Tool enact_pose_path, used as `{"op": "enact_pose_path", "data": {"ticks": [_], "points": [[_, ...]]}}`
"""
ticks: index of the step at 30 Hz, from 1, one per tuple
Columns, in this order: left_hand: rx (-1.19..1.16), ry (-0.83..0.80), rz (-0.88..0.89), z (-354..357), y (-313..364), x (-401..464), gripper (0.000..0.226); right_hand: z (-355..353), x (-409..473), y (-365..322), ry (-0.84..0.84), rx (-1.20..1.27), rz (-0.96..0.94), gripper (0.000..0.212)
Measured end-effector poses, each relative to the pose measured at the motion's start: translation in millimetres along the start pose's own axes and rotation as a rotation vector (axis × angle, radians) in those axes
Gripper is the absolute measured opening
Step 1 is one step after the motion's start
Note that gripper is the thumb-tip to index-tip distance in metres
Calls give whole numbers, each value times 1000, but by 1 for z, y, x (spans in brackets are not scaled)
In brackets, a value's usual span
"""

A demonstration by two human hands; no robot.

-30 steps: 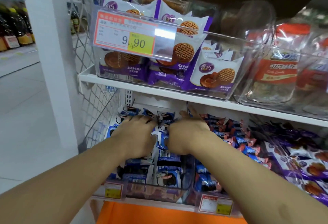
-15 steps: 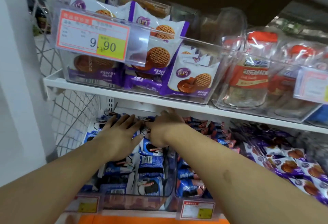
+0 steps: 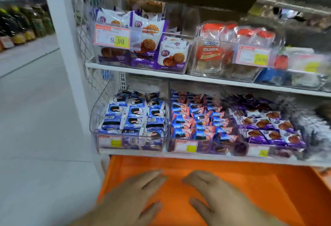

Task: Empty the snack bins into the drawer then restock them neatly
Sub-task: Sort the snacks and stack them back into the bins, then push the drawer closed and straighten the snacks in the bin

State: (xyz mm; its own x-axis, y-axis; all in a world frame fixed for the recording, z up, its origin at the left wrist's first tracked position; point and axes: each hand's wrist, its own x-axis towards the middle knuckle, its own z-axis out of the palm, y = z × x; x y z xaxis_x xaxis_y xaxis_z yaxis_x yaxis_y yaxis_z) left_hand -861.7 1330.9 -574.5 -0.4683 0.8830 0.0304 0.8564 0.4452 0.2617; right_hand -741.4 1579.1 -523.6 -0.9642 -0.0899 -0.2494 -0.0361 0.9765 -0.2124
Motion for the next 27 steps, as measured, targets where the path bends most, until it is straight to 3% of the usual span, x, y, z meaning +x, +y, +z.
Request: {"op": "enact_pose_path", "data": {"ticks": [3, 7, 11, 15, 23, 27], "points": [[-116, -268, -12, 43, 27, -34, 54, 48, -37, 9, -320, 90, 26, 66], [-79, -445, 4, 89, 46, -60, 62, 89, -66, 16, -445, 54, 0, 56], [-71, -402, -73, 90, 53, -57, 52, 104, -70, 23, -311, -161, -37, 50], [-27, -360, -116, 91, 45, -43, 50, 102, -58, 27, -257, -218, -34, 41], [65, -114, -221, 92, 13, 25, 47, 107, 8, 67, -24, -175, 143, 66], [114, 10, -305, 105, -2, 54, 50, 112, 30, 86, 201, -143, 254, 75]]}}
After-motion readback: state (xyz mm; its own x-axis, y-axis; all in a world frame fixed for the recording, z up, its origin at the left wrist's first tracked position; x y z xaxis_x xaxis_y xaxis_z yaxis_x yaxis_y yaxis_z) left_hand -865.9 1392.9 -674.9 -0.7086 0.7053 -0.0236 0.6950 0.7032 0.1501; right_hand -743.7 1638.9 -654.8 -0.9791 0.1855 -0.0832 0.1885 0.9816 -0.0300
